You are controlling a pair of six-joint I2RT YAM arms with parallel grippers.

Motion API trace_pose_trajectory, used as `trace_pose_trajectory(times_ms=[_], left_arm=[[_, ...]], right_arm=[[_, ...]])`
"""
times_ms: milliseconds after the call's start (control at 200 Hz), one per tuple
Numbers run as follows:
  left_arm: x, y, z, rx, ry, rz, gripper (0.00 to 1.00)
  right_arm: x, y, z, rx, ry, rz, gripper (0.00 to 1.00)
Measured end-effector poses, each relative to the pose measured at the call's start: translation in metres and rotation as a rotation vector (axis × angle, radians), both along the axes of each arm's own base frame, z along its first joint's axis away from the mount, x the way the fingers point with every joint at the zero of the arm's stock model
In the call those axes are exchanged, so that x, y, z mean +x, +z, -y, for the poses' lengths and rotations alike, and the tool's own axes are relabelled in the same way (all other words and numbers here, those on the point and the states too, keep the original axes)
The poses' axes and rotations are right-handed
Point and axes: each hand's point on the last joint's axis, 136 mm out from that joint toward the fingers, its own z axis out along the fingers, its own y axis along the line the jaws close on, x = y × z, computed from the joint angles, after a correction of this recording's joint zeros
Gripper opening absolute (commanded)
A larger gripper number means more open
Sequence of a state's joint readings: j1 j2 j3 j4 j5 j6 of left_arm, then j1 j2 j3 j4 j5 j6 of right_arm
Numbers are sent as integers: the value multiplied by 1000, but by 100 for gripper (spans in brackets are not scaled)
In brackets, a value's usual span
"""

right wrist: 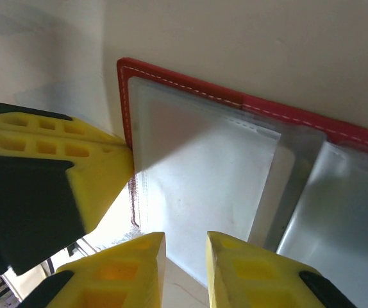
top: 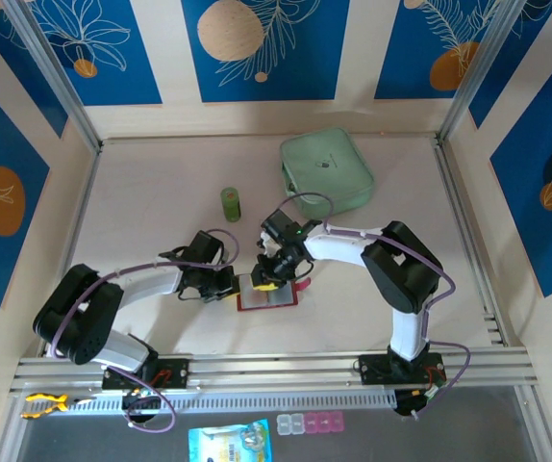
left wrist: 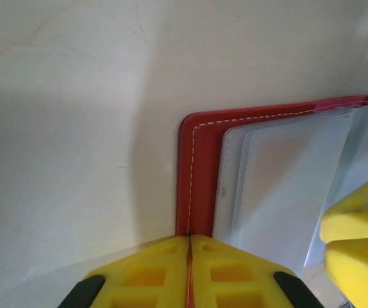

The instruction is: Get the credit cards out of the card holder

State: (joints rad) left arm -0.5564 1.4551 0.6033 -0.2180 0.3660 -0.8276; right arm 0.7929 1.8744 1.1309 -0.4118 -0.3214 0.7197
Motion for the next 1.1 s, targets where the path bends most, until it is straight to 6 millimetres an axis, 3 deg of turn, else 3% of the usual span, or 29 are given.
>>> trace_pose_trajectory(times_ms=[670, 1100], left_arm=[[1, 1, -4, 6, -4, 5, 10], [6, 33, 2, -70, 20, 66, 17]], right_arm=[[1, -13, 16, -93, -15, 26, 25], [2, -15, 20, -82, -24, 30, 24]])
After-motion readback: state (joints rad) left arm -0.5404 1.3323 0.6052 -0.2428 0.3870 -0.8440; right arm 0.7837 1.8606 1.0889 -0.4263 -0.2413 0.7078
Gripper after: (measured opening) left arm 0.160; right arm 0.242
